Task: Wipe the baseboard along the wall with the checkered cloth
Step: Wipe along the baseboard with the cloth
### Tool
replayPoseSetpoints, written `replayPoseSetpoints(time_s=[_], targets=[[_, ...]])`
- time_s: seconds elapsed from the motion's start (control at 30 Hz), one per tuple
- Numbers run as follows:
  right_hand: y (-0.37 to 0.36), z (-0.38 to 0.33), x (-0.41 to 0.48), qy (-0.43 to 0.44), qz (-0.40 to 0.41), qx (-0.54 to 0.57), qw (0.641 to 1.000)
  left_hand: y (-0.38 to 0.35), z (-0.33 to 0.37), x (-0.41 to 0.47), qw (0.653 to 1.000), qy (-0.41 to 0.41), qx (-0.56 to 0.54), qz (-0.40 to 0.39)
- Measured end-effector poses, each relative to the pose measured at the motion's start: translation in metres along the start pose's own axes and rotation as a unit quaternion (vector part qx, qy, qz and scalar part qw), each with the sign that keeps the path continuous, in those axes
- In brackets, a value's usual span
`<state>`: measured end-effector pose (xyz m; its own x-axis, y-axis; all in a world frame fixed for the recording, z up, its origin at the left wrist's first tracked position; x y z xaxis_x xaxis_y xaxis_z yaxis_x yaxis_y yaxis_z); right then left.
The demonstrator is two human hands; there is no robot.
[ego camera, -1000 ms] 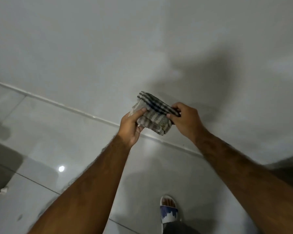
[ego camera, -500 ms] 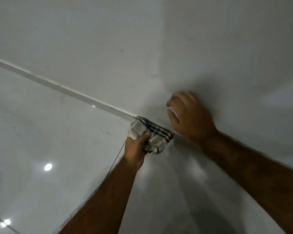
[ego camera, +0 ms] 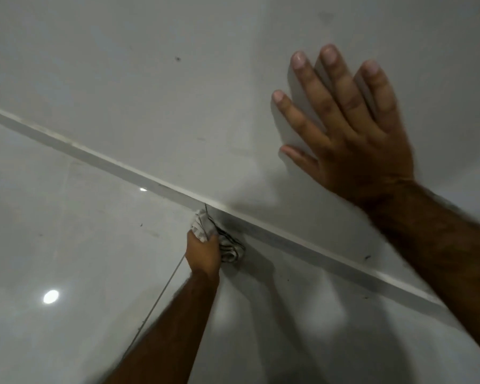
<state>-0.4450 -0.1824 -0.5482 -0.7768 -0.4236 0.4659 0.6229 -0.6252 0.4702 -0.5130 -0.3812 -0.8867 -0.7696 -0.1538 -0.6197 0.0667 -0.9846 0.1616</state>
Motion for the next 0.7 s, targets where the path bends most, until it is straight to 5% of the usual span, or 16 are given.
replayPoseSetpoints(time_s=[0.1, 0.3, 0.4, 0.6, 0.7], targets=[[-0.001, -0.001, 0.001, 0.002, 0.01, -0.008, 1.0, -0.013, 0.021, 0.005, 0.999, -0.023, 0.022, 0.04], [0.003, -0.005, 0.004, -0.012, 0.027, 0.002, 1.0, -0.106, -0.012, -0.061, 0.97, -0.093, 0.187, -0.125], [0.005, -0.005, 0.003, -0.012, 0.032, 0.004, 0.999, -0.122, -0.038, -0.077, 0.966, -0.066, 0.179, -0.176], [0.004, -0.004, 0.004, -0.014, 0.027, 0.01, 0.999, -0.039, 0.018, 0.002, 0.996, -0.058, 0.044, 0.047], [0.003, -0.005, 0.004, -0.019, 0.026, 0.006, 0.999, -0.033, 0.007, 0.046, 0.999, 0.008, 0.004, 0.043]])
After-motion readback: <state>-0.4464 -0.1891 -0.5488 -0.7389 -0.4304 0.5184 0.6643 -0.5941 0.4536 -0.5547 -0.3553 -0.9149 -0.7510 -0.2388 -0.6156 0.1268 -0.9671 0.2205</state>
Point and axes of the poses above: each hand's wrist, its own x-axis towards the middle knuckle, its own y-axis out of the back of the hand, z = x × y, the point moved 9 cm from there along x, towards the middle knuckle, and after that the axes turned 9 degrees about y, right-handed, at the moved point
